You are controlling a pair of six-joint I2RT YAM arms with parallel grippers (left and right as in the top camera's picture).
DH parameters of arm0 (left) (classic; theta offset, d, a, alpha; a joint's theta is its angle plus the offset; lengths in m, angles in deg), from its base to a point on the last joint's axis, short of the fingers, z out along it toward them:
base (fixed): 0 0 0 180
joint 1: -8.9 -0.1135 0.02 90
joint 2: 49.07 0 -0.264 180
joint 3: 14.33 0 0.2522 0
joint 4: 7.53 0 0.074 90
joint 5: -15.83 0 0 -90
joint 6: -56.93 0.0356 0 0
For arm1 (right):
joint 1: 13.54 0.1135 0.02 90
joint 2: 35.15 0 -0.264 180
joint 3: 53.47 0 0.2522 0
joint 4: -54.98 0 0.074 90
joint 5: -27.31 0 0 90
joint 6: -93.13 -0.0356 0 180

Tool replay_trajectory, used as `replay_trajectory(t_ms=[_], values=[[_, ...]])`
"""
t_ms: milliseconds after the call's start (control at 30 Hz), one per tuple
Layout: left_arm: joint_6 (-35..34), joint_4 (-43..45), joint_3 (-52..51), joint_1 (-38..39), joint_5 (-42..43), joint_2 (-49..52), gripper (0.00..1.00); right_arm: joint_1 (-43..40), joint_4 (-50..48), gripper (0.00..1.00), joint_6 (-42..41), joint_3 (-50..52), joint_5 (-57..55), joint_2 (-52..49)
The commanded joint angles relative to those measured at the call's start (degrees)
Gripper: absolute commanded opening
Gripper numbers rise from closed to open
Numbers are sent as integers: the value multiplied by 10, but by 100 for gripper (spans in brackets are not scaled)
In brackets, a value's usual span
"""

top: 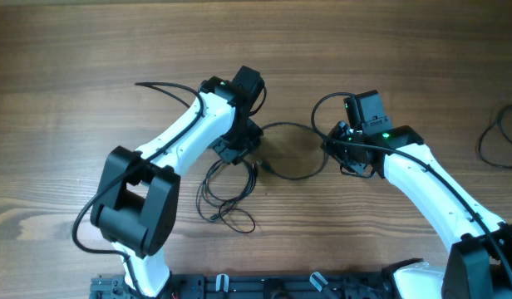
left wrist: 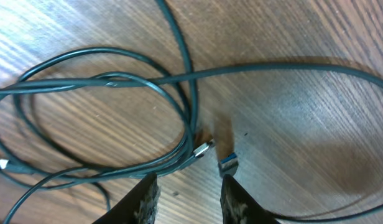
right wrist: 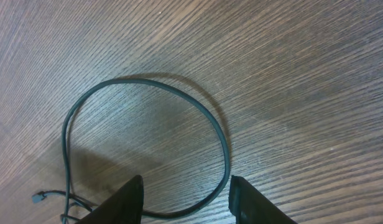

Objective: Untangle cables

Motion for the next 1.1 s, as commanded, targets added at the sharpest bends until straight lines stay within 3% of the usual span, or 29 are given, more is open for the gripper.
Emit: replay_trajectory(t_ms=[0, 600, 667, 700, 767, 933, 1067], values=[[-10, 9, -4, 1, -10, 32, 33, -2, 0, 47, 11, -3, -14, -2], [-10, 52, -16, 10, -25, 75, 22, -2, 2, 47, 12, -3, -14, -2], [-10, 64, -31, 13, -25, 75, 15, -2, 3, 47, 12, -3, -14, -2], [-10, 64, -34, 13, -25, 75, 4, -2, 3, 47, 12, -3, -14, -2], [-10, 63, -33, 12, -25, 74, 4, -2, 5, 47, 11, -3, -14, -2], [54, 22, 14, -19, -8, 41, 4, -2, 5, 47, 11, -3, -14, -2], [143, -12, 74, -39, -7, -23, 4, -2, 4, 48, 11, -3, -14, -2]])
